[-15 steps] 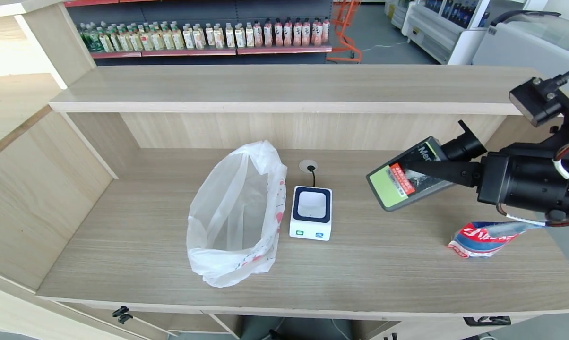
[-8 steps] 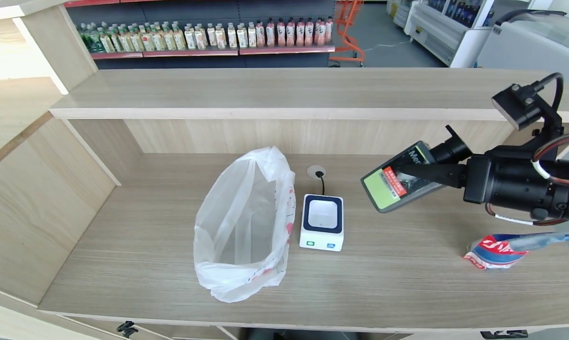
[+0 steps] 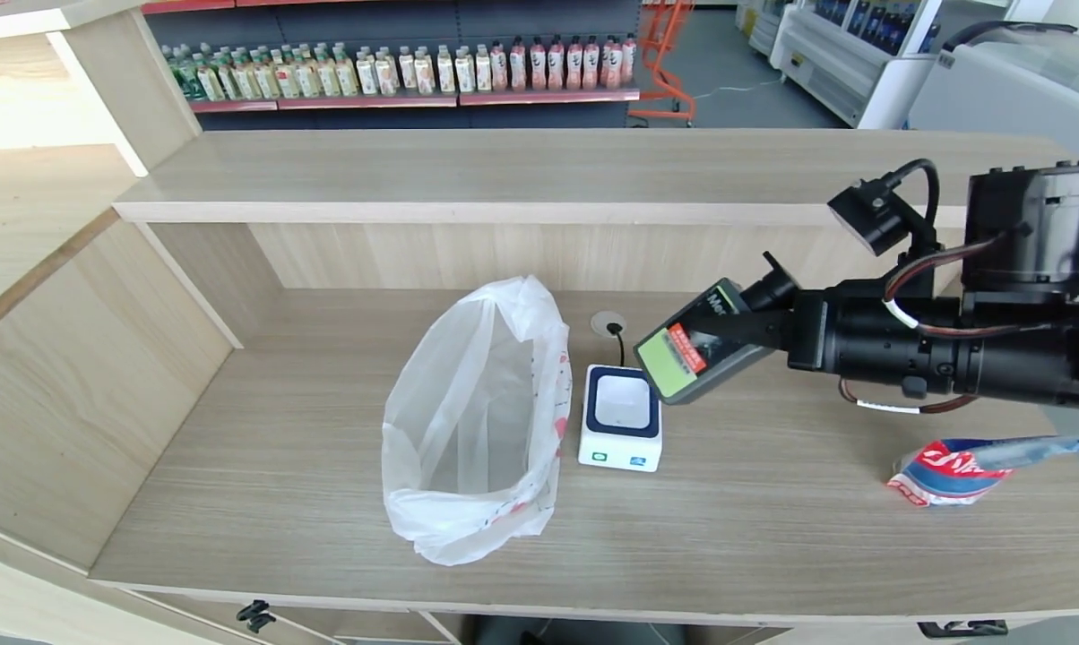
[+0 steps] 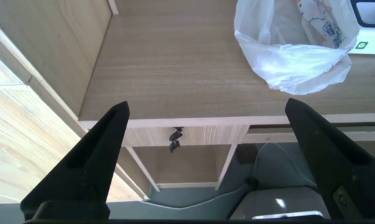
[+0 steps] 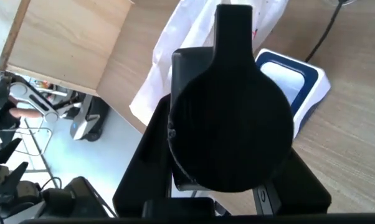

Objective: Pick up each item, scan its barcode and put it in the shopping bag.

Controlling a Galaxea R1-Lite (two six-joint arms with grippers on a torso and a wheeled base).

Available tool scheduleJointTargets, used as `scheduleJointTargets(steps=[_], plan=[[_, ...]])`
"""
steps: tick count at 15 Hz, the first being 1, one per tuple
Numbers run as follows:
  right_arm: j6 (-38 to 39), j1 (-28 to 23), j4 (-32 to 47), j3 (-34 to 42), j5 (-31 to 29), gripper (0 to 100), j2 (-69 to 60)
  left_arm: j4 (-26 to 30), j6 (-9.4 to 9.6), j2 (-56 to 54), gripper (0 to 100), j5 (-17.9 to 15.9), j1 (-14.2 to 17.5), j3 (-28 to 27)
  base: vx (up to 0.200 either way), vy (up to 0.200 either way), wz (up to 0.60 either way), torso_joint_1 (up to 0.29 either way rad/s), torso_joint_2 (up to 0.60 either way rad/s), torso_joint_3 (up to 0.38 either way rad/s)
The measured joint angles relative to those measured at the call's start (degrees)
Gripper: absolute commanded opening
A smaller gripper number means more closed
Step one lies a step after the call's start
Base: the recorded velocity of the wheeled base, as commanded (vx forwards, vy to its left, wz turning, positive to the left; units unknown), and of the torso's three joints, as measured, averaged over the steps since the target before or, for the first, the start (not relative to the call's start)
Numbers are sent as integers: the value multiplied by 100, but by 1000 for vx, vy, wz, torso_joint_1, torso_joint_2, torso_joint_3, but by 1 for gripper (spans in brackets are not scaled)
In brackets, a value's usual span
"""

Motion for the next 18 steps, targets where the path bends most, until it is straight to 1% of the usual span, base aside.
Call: scheduleJointTargets(steps=[6,9,11,13,16,18], plan=[[-63,479,-52,-995,-22,0,1248,0,0,0,100,0,-7,0,0,0,0,0,0,0],[-263,595,-638,-1091,-22,0,1830,-2,0,0,100,0,-7,0,0,0,0,0,0,0],[-717,717,-1013,-1133,4,0,2221,-2,-2,0,100,2,-7,0,0,0,0,0,0,0],[-1174,920,-1230,-1273,26,0,2616,-2,0,0,100,0,-2,0,0,0,0,0,0,0],[-1797,1069,-1298,-1593,463,0,3076,0,-2,0,100,0,-7,0,0,0,0,0,0,0],[-1924,1093,-1301,-1855,496,0,3321,0,0,0,100,0,-7,0,0,0,0,0,0,0]])
